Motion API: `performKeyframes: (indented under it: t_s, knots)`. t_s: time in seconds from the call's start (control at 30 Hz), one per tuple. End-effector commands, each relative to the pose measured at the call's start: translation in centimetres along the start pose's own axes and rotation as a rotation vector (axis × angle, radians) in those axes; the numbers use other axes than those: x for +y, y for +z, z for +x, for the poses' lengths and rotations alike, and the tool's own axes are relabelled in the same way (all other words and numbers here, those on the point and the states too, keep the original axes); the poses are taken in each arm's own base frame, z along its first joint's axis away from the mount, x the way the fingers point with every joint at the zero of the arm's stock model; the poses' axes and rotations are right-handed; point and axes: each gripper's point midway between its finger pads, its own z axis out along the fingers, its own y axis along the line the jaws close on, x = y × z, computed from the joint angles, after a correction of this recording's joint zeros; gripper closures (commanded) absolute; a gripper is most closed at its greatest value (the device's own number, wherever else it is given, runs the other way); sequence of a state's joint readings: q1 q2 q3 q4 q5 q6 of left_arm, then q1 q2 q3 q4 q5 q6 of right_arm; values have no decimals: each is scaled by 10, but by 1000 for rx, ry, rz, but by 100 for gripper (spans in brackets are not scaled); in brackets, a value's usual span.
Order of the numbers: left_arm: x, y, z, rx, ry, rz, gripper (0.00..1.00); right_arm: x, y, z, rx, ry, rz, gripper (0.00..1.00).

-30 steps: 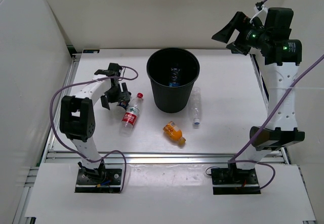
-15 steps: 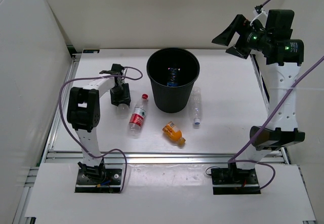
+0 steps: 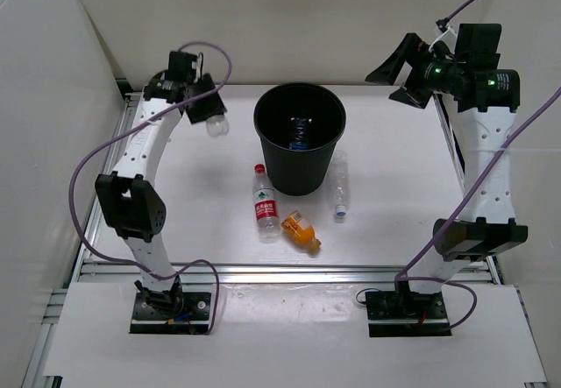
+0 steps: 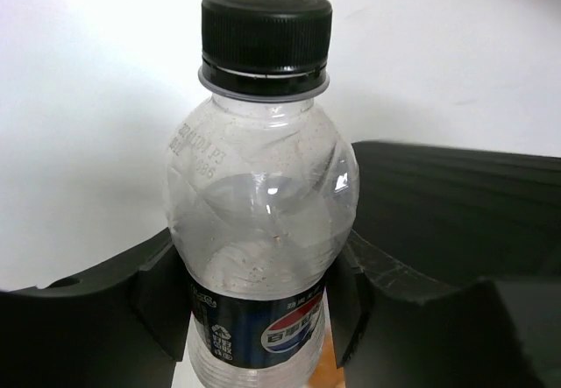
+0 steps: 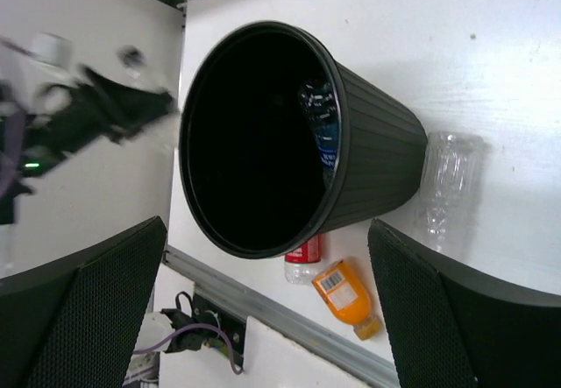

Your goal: Put the plastic bottles in the bin

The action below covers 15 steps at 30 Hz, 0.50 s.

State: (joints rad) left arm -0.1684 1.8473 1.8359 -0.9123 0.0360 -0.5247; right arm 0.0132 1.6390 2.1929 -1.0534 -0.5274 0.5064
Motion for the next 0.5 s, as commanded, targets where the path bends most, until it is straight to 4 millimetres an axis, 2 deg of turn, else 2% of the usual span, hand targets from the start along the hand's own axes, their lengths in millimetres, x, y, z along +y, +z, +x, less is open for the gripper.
performKeyframes:
  t_s: [0.0,0.07,0.1,0.17,0.2,0.27,0.3,0.37,0.43,0.47]
  knots:
    - [-74,-56,-35,-108,0,226,55,1,-5,7,10,-19,-12,0]
    - [-104,-61,-36,-110,34,302,53,-6,0,11,27,-17,-3,0]
    - [-123,-75,-40,-123,53,365,52,-9,3,13,36,-10,2,0]
    - [-149,-76,-36,-122,94,436,49,-19,7,21,59,1,26,0]
    - [-167,-80,-21,-88,124,483,47,-21,6,21,50,-2,37,0]
    - [-185,-79,-4,-60,174,527,43,-27,10,28,64,9,44,0]
    - [-198,-83,10,-41,198,549,42,-38,12,33,74,28,61,0]
    - [-205,-79,33,14,231,567,32,-51,17,37,88,50,87,0]
    - [-211,-85,50,43,261,596,23,-64,19,41,100,79,109,0]
    - [-209,-81,53,53,260,589,0,-72,23,48,121,107,131,0]
